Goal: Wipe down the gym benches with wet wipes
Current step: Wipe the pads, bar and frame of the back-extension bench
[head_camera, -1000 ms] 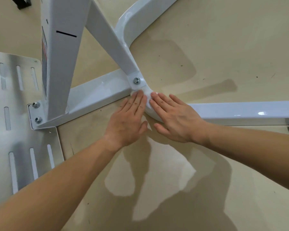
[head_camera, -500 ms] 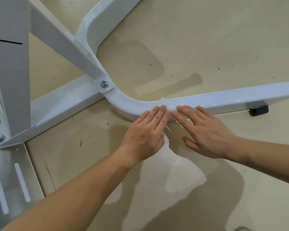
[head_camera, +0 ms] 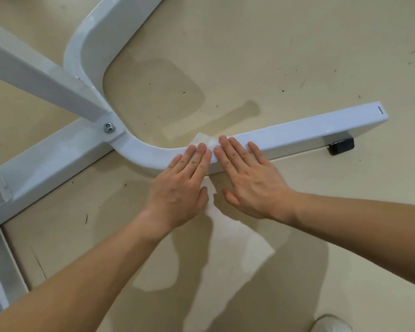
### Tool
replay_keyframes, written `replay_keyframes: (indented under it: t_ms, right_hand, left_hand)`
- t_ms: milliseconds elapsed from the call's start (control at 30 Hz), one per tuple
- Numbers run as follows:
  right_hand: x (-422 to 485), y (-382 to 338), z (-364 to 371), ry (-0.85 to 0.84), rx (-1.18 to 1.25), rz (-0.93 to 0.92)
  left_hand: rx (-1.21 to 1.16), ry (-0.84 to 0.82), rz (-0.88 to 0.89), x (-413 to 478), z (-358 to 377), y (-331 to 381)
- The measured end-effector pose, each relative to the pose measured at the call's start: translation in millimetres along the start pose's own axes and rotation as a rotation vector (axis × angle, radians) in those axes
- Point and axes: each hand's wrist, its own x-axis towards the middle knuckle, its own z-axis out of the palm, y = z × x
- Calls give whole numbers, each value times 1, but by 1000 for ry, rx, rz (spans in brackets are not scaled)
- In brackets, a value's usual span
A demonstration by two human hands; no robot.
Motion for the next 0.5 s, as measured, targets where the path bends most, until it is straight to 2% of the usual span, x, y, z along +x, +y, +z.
replay_keyframes:
  t_ms: [200,367,500]
  right_hand:
    - [-40,89,9,-12,-92,150]
    - [-73,153,14,-67,-89,280]
    - [-95,195,17,-85,-53,375]
  left_hand:
    - [-70,14,90,77,6,73]
    - [-35,-135,190,136,5,132]
    - [-4,-166,244,177,3,173]
